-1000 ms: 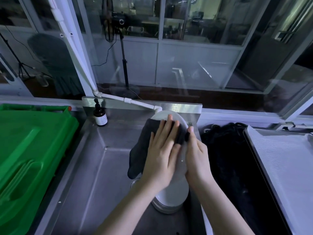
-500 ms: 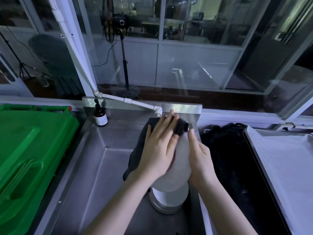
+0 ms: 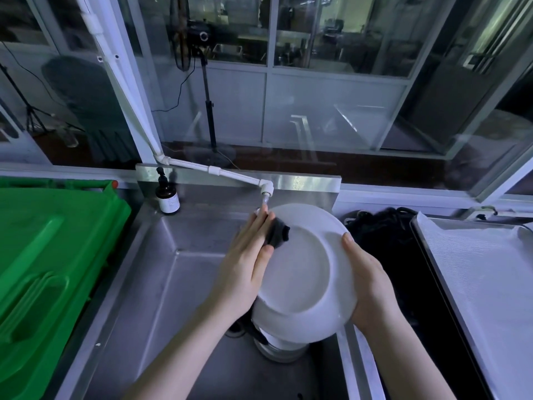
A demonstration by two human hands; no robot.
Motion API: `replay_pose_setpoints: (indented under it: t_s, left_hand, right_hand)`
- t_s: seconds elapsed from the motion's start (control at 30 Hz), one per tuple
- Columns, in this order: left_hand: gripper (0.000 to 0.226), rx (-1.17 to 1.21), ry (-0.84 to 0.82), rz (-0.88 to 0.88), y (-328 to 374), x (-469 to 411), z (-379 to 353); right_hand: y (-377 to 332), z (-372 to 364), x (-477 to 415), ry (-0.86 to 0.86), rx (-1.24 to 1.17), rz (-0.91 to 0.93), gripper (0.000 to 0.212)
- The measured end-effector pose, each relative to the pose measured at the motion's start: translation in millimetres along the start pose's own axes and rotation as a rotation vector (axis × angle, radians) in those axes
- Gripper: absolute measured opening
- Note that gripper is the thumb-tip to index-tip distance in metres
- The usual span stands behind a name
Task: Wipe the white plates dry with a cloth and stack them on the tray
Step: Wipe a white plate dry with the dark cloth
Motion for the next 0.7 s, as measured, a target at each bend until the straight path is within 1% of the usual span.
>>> replay_pose_setpoints:
  t_s: [0.03, 0.1, 0.17, 0.27, 0.33, 0.4, 0.5, 0.6, 0.67, 0.7]
  left_hand:
    - [0.051, -0.023, 0.009, -0.003, 1.2, -3.8, -0.2]
    - [0.052, -0.085, 0.012, -0.066, 6.6, -13.0, -1.0]
    - [0.05, -0.108, -0.004, -0.117, 9.9, -18.5, -2.1]
    - [0.052, -0.07, 0.01, -0.091, 3.9, -13.2, 1.0]
    - [0.052, -0.052, 0.054, -0.058, -2.2, -0.1, 4.2]
    - [0.051, -0.037, 0.102, -0.051, -1.0, 18.9, 2.5]
    - [0.05, -0.043, 0.135, -0.059, 19.1, 45.5, -14.6]
    - [0.05, -0.176, 0.159, -0.073, 39.9, 53.3, -28.0]
    - [0.05, -0.302, 0.108, -0.157, 51.9, 50.9, -34.3]
    - [0.05, -0.351, 0.069, -0.21, 56.5, 49.4, -36.1]
  right_hand:
    - [0.7, -3.0, -1.2, -0.002, 0.003, 0.0, 0.038]
    - [0.3, -9.8, -3.0, 0.003, 0.018, 0.0, 0.039]
    - [-2.7, -14.6, -5.9, 0.008, 0.049, 0.014, 0.043]
    - [-9.8, -13.8, -11.1, 0.033, 0.071, 0.029, 0.05]
    - [-14.4, -10.2, -14.4, 0.059, 0.001, 0.022, 0.045]
    - [-19.2, -9.2, -17.1, 0.071, -0.138, 0.012, 0.044]
    - [-20.5, -18.2, -18.1, 0.108, -0.29, 0.005, 0.057]
    - [-4.1, -35.0, -15.3, 0.172, -0.363, -0.095, 0.054]
    - [6.8, -43.3, -12.8, 0.221, -0.43, -0.184, 0.055]
    - [8.5, -44.7, -12.9, 0.237, -0.46, -0.2, 0.053]
Point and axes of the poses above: each hand's wrist, its own x-axis away from the middle knuckle, its own z-axis out of the back of the hand, y = z × x, the point moved 6 cm from there along -x, towards the middle knuckle, and after that the axes turned 3 degrees about y, right-handed, at the moved point
